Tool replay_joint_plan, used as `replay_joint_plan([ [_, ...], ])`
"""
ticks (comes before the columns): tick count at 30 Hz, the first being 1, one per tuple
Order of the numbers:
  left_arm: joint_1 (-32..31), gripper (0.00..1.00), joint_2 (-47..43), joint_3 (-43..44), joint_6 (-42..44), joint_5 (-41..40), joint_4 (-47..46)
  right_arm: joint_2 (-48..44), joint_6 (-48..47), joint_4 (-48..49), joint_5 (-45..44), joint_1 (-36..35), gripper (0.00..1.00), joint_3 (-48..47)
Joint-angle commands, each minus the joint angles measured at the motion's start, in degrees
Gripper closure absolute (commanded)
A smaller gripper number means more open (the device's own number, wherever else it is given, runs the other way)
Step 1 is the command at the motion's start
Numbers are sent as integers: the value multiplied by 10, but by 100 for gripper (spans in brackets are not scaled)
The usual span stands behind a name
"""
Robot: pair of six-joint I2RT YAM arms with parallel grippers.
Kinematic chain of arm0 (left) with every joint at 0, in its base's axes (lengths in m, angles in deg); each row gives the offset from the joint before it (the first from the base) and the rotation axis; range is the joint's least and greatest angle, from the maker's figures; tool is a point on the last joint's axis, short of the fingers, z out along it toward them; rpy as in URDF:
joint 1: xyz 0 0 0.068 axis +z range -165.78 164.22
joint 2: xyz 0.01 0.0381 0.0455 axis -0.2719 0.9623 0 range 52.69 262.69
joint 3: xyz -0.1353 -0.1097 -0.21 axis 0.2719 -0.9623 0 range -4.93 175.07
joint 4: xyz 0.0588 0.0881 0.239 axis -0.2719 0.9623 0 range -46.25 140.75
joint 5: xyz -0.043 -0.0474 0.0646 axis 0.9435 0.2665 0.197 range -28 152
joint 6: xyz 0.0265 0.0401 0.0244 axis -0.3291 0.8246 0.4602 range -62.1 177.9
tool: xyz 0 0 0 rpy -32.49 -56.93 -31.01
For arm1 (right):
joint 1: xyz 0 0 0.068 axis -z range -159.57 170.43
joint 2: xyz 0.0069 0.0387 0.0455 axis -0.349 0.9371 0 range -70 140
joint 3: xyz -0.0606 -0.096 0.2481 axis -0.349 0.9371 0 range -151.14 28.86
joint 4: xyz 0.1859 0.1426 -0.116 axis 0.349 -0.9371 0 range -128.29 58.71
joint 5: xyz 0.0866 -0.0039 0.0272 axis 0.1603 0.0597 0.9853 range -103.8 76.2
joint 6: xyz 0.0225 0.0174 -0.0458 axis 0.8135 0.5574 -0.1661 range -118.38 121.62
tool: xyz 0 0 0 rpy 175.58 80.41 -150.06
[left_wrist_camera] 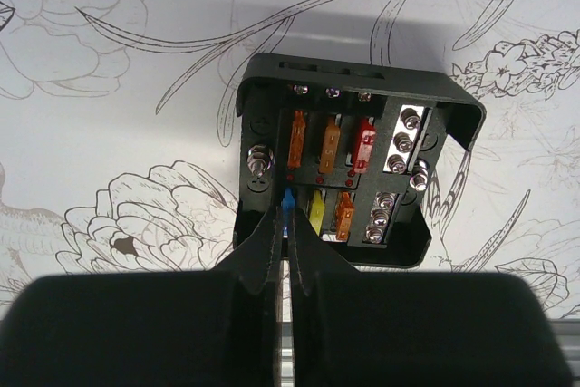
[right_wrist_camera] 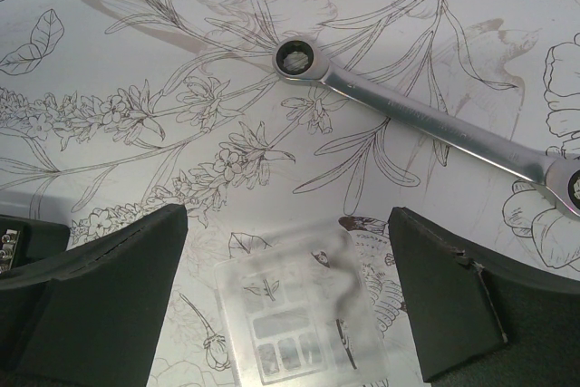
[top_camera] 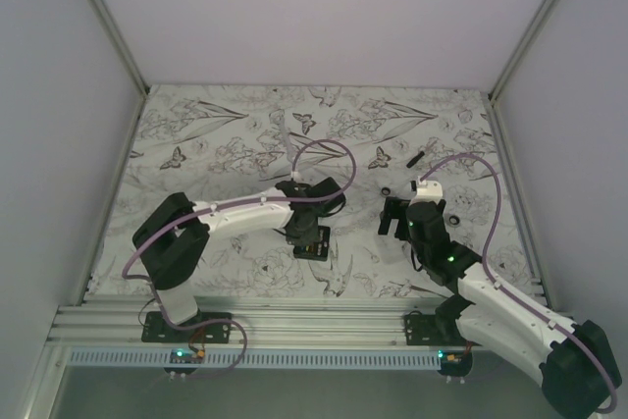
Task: Snap on the fuse box
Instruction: Install the fuse at the fuse box base.
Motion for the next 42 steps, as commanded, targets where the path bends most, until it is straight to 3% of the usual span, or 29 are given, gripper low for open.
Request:
replay_joint_plan([
  [1, 18, 100, 119, -75, -9, -1, 25, -4, -6, 15, 1, 3, 0, -15],
  [10, 9, 100, 88, -64, -10, 2, 21, -2, -10, 20, 14, 3, 1, -16],
  [21, 10, 100, 9, -7, -13, -39, 24, -7, -30, 60, 140, 2, 0, -15],
  [28, 10, 89, -47, 15, 13, -59, 23, 29, -21, 58, 219, 1, 0, -34],
  [35, 13, 74, -126, -40, 21, -77, 22, 68, 4, 46, 277, -4, 0, -43],
  [42, 47, 73, -160, -114, 33, -68, 4, 91, 20, 32, 280, -10, 0, -44],
])
